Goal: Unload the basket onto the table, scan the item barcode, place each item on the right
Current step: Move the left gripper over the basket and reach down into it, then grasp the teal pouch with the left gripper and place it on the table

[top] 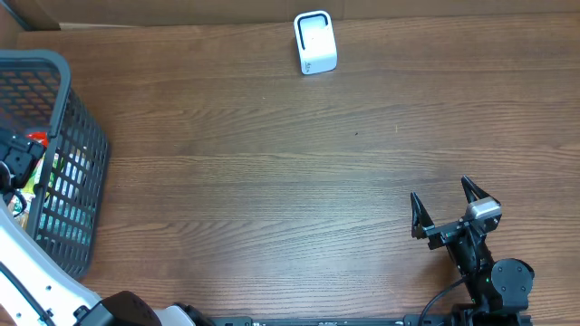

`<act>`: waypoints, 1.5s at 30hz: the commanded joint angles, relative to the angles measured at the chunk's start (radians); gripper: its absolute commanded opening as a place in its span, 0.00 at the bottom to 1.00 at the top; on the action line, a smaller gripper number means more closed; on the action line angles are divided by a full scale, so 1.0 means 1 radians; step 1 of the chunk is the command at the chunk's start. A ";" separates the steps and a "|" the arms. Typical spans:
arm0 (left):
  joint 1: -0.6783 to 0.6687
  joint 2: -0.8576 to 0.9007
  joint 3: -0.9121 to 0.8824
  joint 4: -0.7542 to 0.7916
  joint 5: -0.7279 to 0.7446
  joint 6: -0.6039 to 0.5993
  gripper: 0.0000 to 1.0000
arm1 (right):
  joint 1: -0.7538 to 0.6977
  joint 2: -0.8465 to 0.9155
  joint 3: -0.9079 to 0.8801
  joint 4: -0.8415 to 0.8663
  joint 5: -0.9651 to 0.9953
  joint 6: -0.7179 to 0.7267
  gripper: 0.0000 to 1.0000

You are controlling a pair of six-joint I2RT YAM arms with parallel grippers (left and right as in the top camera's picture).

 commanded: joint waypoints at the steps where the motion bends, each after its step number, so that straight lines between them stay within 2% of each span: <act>1: 0.007 -0.008 -0.051 0.035 0.008 -0.010 0.98 | 0.006 -0.008 -0.011 0.006 -0.004 -0.004 1.00; 12: 0.007 -0.004 -0.249 0.175 0.042 -0.018 1.00 | 0.006 -0.008 -0.011 0.006 -0.004 -0.004 1.00; 24: 0.043 0.016 -0.353 0.247 -0.019 -0.010 1.00 | 0.006 -0.008 -0.011 0.006 -0.004 -0.004 1.00; 33: 0.071 0.087 -0.515 0.389 -0.017 0.013 1.00 | 0.006 -0.008 -0.011 0.006 -0.004 -0.004 1.00; 45: 0.070 0.223 -0.533 0.459 0.012 0.013 1.00 | 0.006 -0.008 -0.011 0.006 -0.004 -0.004 1.00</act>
